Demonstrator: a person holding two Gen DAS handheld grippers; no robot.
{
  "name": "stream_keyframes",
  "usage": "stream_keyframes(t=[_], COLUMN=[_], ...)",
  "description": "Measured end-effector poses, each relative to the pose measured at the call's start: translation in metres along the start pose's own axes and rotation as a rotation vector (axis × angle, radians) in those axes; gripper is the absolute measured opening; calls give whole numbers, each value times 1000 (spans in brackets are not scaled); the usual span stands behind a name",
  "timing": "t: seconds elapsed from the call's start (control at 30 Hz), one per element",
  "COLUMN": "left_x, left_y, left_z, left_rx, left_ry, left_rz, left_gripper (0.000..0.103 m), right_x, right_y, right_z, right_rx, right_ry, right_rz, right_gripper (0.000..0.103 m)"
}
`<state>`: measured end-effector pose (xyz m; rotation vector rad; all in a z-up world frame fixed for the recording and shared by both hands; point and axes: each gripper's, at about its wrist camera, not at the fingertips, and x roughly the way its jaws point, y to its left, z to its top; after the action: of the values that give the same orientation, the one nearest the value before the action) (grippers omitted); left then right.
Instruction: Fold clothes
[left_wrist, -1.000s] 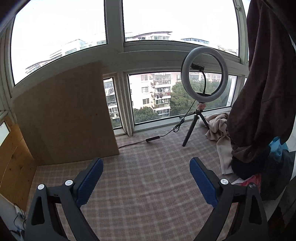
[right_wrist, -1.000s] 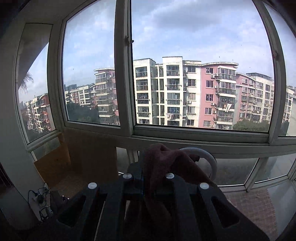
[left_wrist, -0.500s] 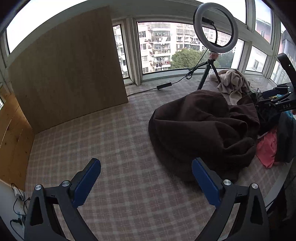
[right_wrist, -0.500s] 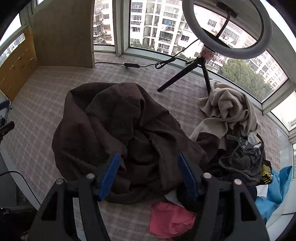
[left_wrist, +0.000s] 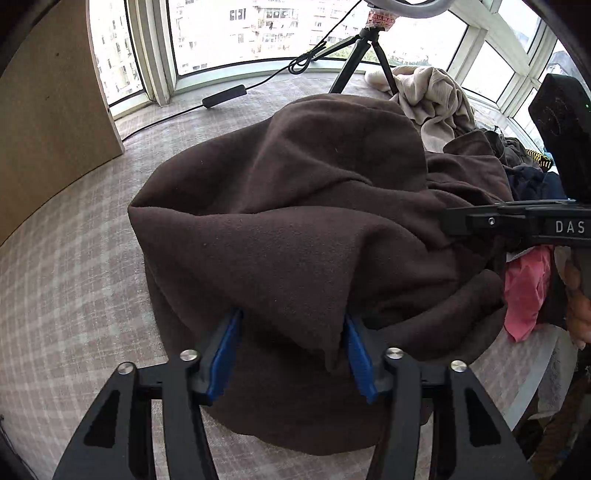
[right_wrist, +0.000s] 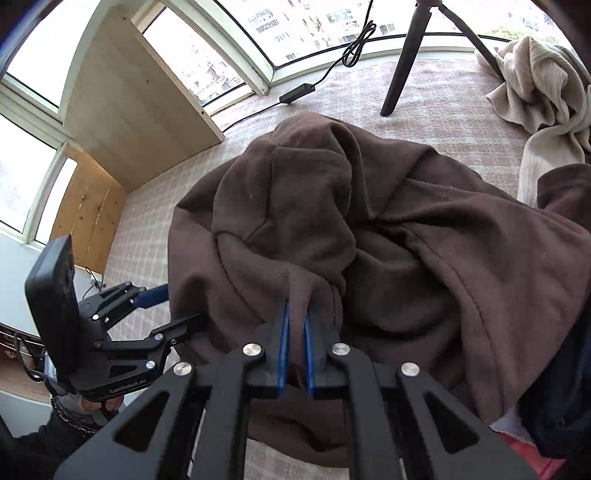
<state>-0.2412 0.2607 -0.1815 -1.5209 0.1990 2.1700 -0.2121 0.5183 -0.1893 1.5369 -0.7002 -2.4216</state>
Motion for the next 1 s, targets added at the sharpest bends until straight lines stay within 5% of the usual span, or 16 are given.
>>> stream_keyframes(t=[0.03,0.13,0.27,0.33,0.4,0.43,0.47,0.57,0.73,0.77,0.8,0.83,0.9,1.0], left_x=[-6,-24,-72,-96,-111,-117,-120,-131,-141,-140,-141,-142,-149,-176], left_y=[4,16,26,32,38,41,44,56,73,75,76,76,77,75], left_z=[-4,-15,-37,-50,-61,-66,-69,-82,-99,-99,-98,-97,-93,-84], left_rx=[-20,-72,-30,-14,4,11,10,-28,-87,-95,-102,-107,-112,-90], left_ry=[-13,-54,-111,-132,-138,-141,-141,-148,-163,-164,-169,-177,-201,-265], left_rz=[-39,-145,-138,-127,-90,-76,-75,-75,-57,-62,-67,-74,-93,-111], left_gripper=[2,2,2,2,2,2,2,2,2,2,2,2,2,2], right_x=[-14,-62,-138,-149,-139,-129,-118,-66,26,37,47,54,46,-23], right_y=[0,16,43,58,65,65,65,47,11,12,13,15,17,33], right_z=[2,5,8,14,17,16,15,11,12,10,8,7,7,12], right_rx=[10,-52,-113,-168,-220,-232,-245,-248,7,10,9,-6,10,-32], right_ry=[-35,-125,-292,-282,-242,-231,-219,-101,138,145,151,170,130,-56], right_rz=[25,21,95,33,-98,-181,-264,-284,4,37,69,63,85,128], right_gripper=[6,3,2,5,47,87,91,91,91,82,62,6,9,8])
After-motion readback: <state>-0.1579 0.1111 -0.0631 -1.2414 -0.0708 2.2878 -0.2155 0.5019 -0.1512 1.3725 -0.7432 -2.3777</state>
